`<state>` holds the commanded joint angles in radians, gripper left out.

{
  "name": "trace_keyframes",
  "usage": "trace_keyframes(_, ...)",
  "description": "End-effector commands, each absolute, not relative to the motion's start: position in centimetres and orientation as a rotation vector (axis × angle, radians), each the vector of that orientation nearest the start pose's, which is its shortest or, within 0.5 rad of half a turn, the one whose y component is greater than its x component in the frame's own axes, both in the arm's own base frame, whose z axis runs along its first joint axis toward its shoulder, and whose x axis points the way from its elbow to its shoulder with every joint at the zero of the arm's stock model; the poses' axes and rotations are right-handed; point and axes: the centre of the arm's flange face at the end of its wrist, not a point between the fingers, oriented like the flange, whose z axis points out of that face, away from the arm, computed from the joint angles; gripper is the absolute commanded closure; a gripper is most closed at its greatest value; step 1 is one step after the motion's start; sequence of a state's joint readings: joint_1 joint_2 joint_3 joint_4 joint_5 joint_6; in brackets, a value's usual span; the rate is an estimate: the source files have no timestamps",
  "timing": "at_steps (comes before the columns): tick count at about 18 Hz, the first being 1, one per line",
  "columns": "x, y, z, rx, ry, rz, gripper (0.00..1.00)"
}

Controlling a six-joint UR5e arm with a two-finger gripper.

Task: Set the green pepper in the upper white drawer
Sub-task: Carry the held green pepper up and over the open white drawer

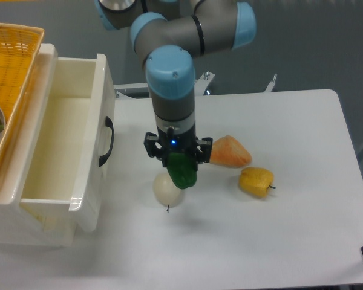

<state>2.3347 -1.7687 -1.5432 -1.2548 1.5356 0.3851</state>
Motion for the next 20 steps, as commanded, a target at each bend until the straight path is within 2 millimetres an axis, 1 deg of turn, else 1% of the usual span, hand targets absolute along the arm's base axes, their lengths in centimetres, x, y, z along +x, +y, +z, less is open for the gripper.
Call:
trace_keyframes(2,-30.2,51.5,43.1,-2.935,-0.597,0.062,0.51)
trace_keyframes(4,-30.0,51.4,44.0,-2.877,-0.681,-0.004,0.51)
trace_keyframes(5,-29.7,51.2,45.0,-2.852,-0.685,-0.015,0.51)
trace_keyframes(7,-29.6,50.7,46.1,-2.825,-0.695,-0.020,0.51)
trace_keyframes(12,-27.7,49.9,49.6,-2.699,-0.771,-0.148,0.50)
trace_keyframes(17,-25.9,49.0,52.2,-2.651,-0.757,-0.215,0.50)
trace_keyframes(20,-24.9,48.9,53.1,-2.623,-0.773,-0.240,0.50)
